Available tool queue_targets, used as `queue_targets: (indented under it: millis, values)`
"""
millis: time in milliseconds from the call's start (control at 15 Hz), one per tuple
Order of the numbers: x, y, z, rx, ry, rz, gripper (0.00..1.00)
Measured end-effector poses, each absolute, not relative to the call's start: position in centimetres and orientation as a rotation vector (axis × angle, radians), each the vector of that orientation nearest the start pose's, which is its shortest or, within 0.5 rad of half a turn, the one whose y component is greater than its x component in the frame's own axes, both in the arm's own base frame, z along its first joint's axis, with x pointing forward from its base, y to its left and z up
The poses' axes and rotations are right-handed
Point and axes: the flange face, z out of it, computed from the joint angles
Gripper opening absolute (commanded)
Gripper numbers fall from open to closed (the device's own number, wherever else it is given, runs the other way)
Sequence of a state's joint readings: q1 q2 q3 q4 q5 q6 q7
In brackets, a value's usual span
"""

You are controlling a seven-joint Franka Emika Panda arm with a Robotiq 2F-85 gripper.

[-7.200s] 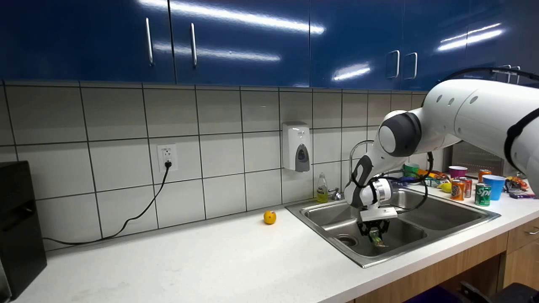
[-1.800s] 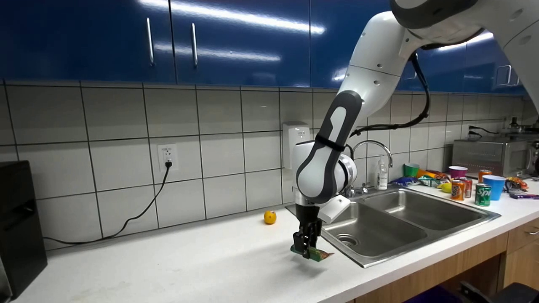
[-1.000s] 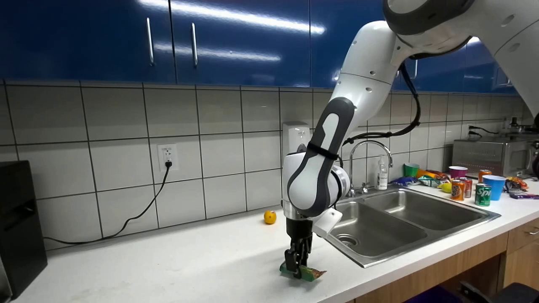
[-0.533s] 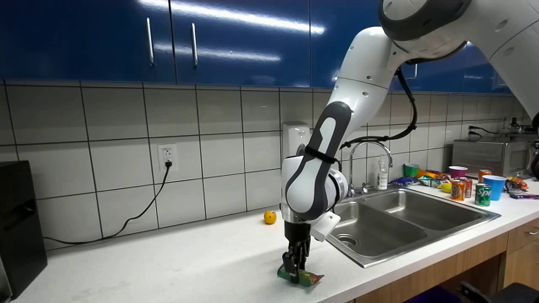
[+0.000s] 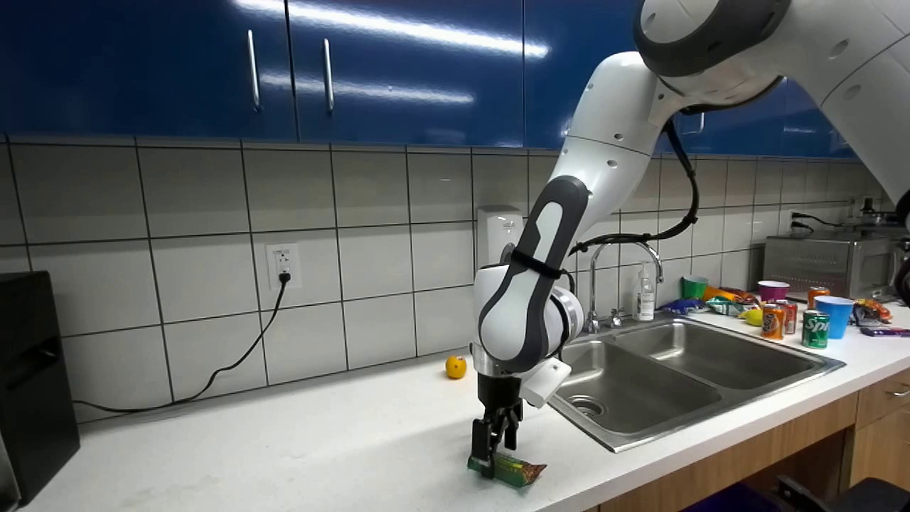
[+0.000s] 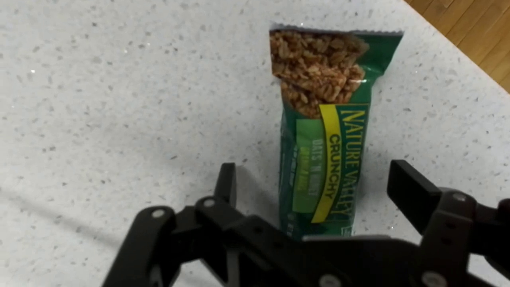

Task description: Move the green object, currently in the sink, to the left counter

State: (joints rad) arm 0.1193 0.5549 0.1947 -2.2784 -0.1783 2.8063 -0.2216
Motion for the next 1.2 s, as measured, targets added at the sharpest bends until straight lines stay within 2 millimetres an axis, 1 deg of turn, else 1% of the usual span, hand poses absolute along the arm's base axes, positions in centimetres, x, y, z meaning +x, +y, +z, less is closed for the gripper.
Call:
queue_targets:
  millis: [267,800,1000,1200]
  values:
    - [49.6,17.2,12.2,-2.933,-1.02,-0.012,1.0]
    - [51.3,15.3,16.1,-2.98,-0.985,-0.119,1.0]
    - [51.3,13.8,17.2,-3.006,-0.956,-0.138,1.0]
    - [51.0,11.3,18.1,-3.043,-0.901,-0.14,1.0]
